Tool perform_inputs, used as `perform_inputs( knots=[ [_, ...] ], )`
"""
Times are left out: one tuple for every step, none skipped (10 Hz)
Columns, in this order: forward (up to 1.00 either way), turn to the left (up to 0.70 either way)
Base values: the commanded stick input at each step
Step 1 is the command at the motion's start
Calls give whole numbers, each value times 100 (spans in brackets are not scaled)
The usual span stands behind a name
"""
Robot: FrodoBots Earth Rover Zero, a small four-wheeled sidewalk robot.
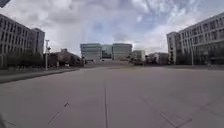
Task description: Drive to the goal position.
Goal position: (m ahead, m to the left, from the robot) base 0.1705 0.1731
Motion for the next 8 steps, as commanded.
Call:
perform_inputs(
  knots=[
    [70, 0],
    [70, 0],
    [70, 0],
    [70, 0],
    [70, 0],
    [70, 0],
    [70, 0],
    [70, 0]
  ],
)
